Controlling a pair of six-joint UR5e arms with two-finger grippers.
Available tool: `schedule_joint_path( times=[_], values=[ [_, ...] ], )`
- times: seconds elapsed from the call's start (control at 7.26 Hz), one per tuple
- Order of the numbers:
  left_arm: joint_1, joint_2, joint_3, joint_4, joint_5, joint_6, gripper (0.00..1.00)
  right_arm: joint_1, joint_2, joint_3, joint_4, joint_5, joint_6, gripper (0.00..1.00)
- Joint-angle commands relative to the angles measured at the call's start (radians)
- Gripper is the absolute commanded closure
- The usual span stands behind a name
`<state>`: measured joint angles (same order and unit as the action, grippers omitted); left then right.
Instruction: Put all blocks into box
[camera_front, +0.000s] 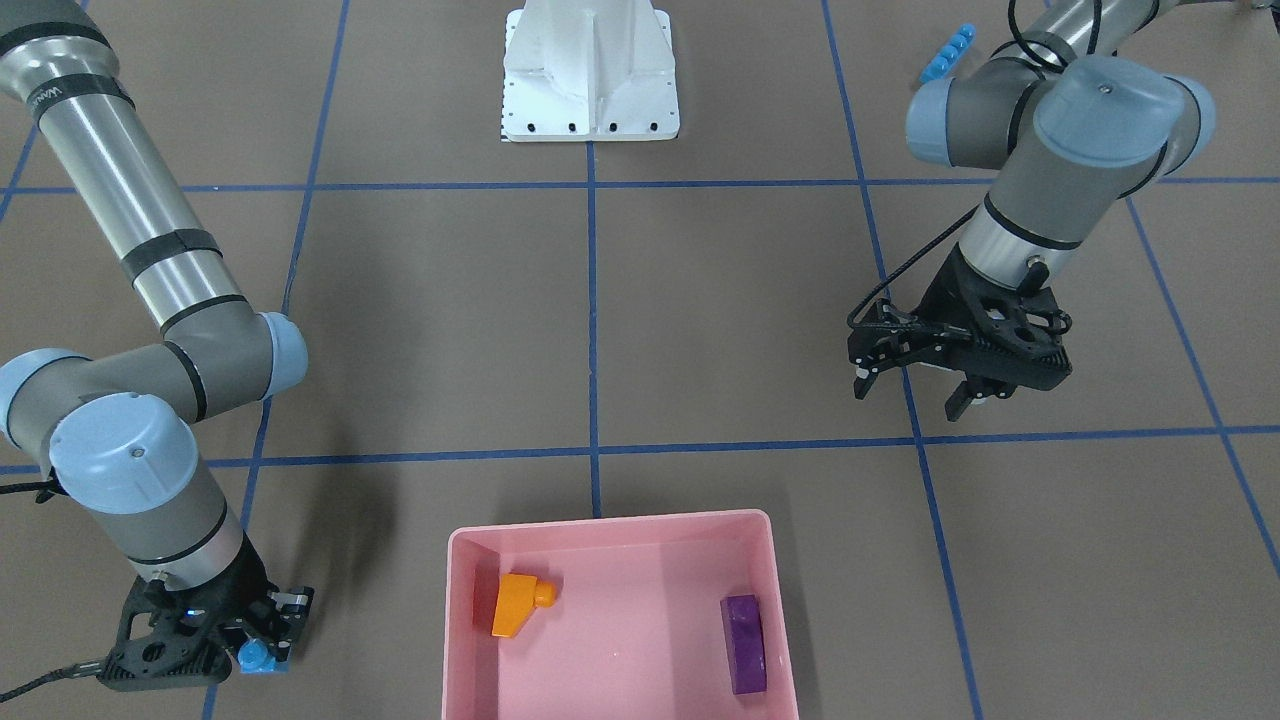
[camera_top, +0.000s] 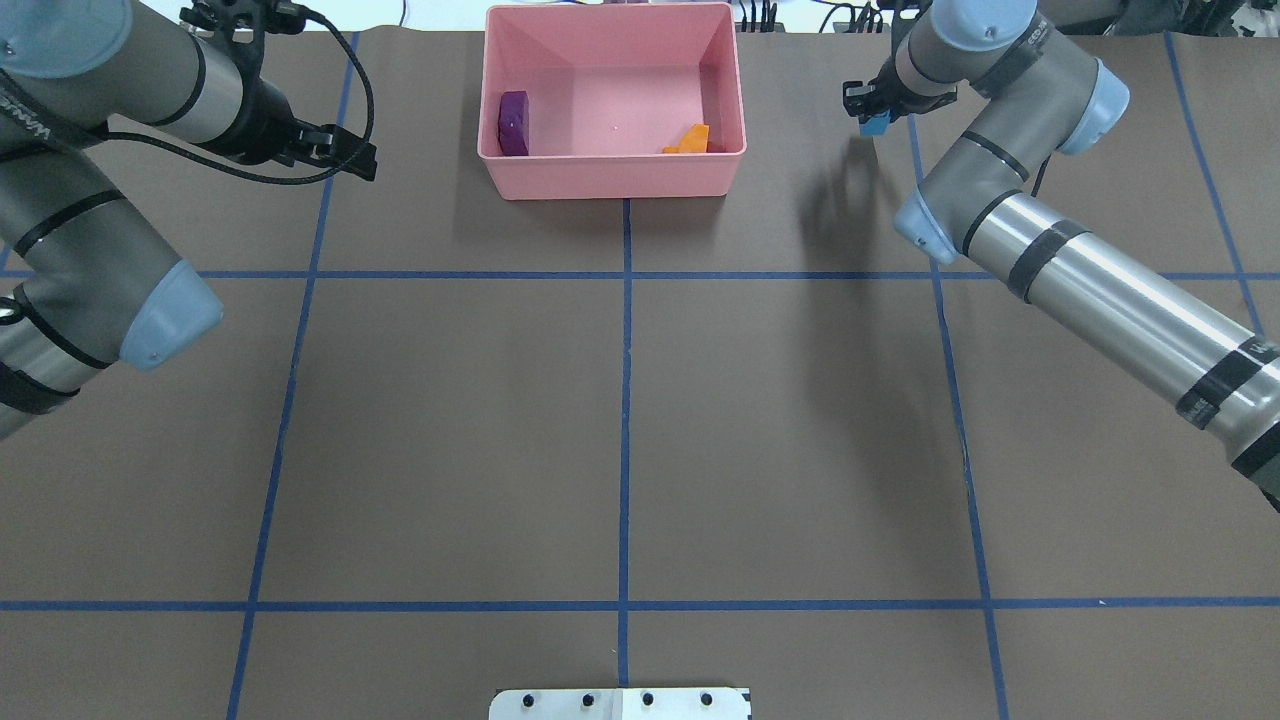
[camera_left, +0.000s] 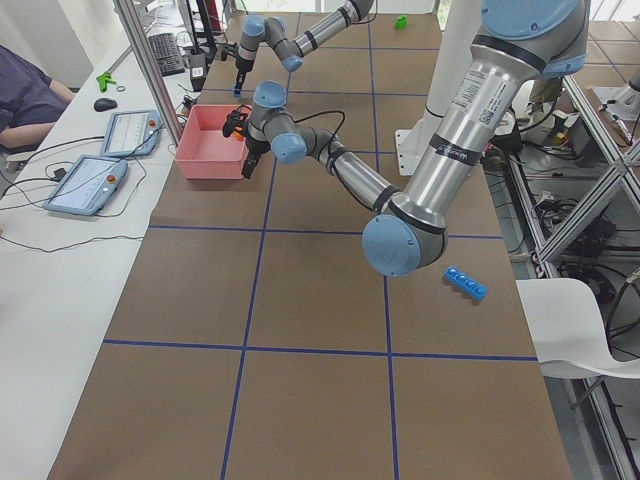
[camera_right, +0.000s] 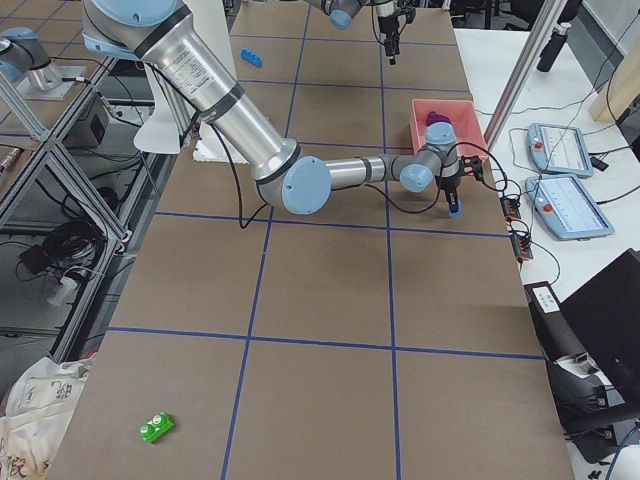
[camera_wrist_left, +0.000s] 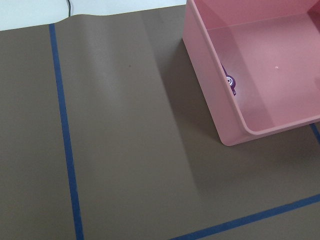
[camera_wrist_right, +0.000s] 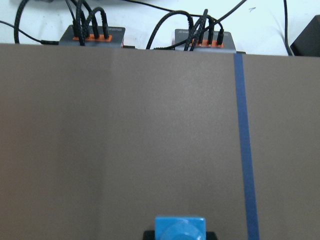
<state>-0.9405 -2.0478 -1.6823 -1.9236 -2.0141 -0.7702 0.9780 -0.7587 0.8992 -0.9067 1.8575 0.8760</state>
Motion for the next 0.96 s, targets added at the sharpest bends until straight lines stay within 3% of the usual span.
schedule_joint_path(
  times=[0.0, 0.28, 0.69, 0.83],
  values=[
    [-0.004, 0.065, -0.042, -0.001, 0.002, 0.017, 0.00, 0.031, 0.053, 0.125, -0.099, 0.019, 0.030, 1.00],
    [-0.018, 0.168, -0.143, -0.002, -0.003, 0.020, 0.00, -0.007, 0.209, 0.110, -0.225, 0.011, 0.226, 1.00],
    [-0.018, 0.179, -0.160, -0.003, 0.000, 0.022, 0.00, -0.125, 0.361, -0.064, -0.218, -0.110, 0.270, 1.00],
    [-0.018, 0.179, -0.160, -0.002, 0.002, 0.022, 0.00, -0.143, 0.357, -0.065, -0.219, -0.138, 0.277, 0.52]
  ],
)
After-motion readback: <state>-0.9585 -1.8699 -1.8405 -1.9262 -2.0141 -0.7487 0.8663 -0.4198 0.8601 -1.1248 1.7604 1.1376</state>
